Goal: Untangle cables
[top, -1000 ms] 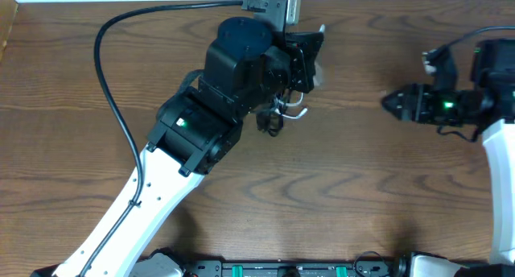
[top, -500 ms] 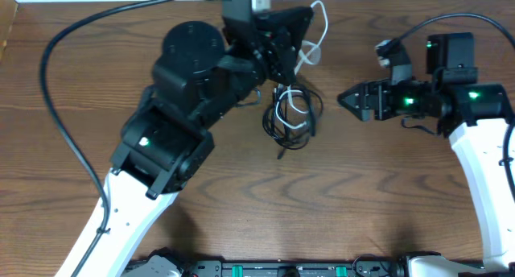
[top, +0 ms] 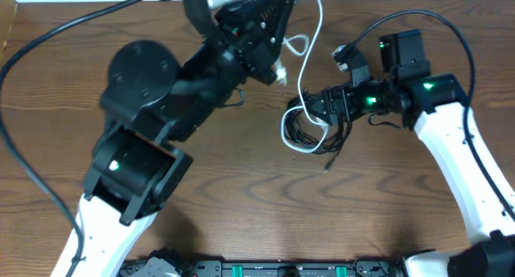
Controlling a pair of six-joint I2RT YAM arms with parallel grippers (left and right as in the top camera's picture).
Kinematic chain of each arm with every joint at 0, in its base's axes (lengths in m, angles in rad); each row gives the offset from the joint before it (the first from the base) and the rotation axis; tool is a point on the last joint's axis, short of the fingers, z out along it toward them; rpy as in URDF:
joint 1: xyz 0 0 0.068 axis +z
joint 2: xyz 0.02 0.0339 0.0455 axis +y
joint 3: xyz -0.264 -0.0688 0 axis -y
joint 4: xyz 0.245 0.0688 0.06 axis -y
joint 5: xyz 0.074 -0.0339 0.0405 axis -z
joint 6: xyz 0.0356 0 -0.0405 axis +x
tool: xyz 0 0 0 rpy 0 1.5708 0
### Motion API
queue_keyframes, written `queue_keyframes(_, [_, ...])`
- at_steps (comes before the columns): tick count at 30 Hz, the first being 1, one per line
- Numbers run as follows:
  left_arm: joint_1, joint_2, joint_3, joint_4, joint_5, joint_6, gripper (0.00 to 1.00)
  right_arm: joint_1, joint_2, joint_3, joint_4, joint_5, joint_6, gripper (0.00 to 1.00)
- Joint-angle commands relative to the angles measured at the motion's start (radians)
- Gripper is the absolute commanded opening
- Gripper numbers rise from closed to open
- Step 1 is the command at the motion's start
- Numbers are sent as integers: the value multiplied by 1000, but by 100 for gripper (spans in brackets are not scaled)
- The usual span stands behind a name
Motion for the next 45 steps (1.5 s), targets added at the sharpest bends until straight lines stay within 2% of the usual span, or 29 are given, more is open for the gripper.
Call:
queue_keyframes(1, [4, -34, 17, 12, 5, -5, 8, 13, 25, -2, 6, -14, -9, 82])
queue_keyframes(3, [4, -38, 16, -2, 5, -2, 8, 15, 34, -2, 13, -14, -9, 79])
queue_keyframes(7, [4, -29, 16, -69, 5, -2, 8, 15, 35, -2, 32, -45, -8, 63])
queue_keyframes(10, [4, -8, 16, -132, 5, -2, 7, 11, 31, 0, 46, -75, -8, 60])
queue_keyframes(15, [4, 31, 16, -230, 5, -1, 8, -6, 0, 19, 50, -112, -8, 65])
queue_keyframes(19, [4, 60, 16, -294, 5, -1, 8, -17, -41, 37, 55, -104, -9, 76])
queue_keyframes(22, [4, 69, 16, -346, 6, -1, 8, -37, -68, 41, 63, -70, -5, 80])
queue_keyframes(25, [4, 71, 16, -406, 6, 2, 8, -76, -86, 41, 76, 23, 69, 82])
queue_keyframes(27, [4, 71, 16, -447, 6, 6, 8, -99, -87, 41, 82, 0, 74, 85])
queue_keyframes(34, [5, 72, 16, -567, 71, 7, 8, -79, -87, 41, 114, -266, -68, 84])
queue_keyframes(40, [5, 72, 16, -570, 175, 26, 8, 5, -87, 41, 130, -276, -134, 83])
queue_keyframes(45, [4, 72, 16, -589, 216, 25, 8, 22, -87, 41, 169, -297, -132, 82])
